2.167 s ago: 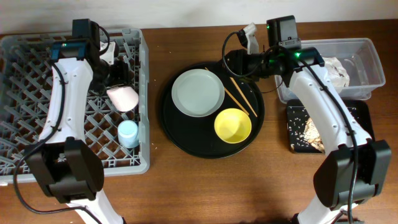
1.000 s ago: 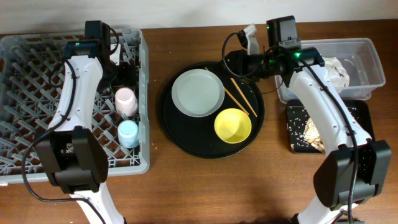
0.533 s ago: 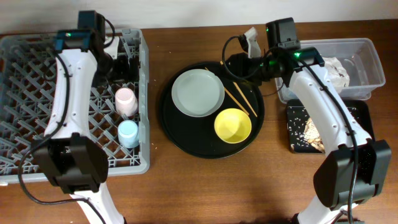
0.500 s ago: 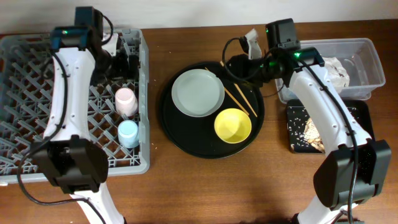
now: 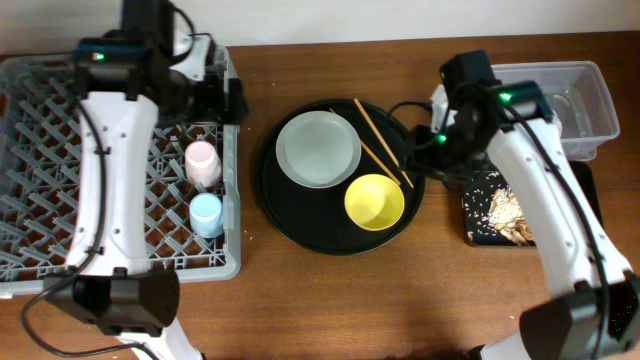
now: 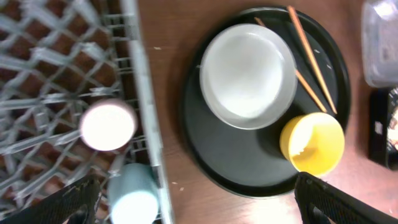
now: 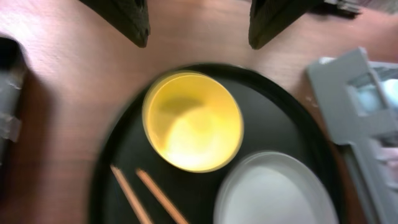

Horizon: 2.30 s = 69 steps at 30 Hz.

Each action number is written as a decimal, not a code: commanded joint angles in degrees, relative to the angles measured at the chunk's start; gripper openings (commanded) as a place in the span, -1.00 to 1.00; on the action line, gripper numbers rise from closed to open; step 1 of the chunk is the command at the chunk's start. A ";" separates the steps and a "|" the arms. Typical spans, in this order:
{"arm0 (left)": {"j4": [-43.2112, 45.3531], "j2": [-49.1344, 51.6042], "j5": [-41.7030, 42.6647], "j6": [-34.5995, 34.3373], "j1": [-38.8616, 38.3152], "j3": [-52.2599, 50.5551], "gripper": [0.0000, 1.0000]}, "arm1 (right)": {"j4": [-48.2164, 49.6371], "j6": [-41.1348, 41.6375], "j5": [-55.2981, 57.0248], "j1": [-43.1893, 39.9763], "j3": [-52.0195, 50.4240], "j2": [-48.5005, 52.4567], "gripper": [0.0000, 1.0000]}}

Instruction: Sort waste into correct bins and load items into the dishwasher rack

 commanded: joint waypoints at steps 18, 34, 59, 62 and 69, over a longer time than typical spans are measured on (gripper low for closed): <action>11.85 -0.20 -1.09 -4.24 -10.14 -12.48 0.98 | 12.81 5.99 8.72 2.80 -17.66 0.61 0.01; 15.65 -0.20 -1.29 -4.26 -10.03 -14.73 0.98 | 26.05 8.70 7.39 4.63 -27.47 2.21 -0.29; 16.26 -0.20 -1.03 -4.28 -10.14 -15.08 0.98 | 25.90 7.98 -0.35 11.54 -23.56 5.97 -0.39; 16.28 -0.20 1.57 -4.28 -10.14 -16.46 0.98 | 19.54 5.14 -0.17 8.35 -17.53 2.78 -0.21; 19.71 -0.20 3.52 -4.31 -13.20 -23.43 0.98 | 13.20 2.21 4.79 -1.27 -7.74 -0.35 0.36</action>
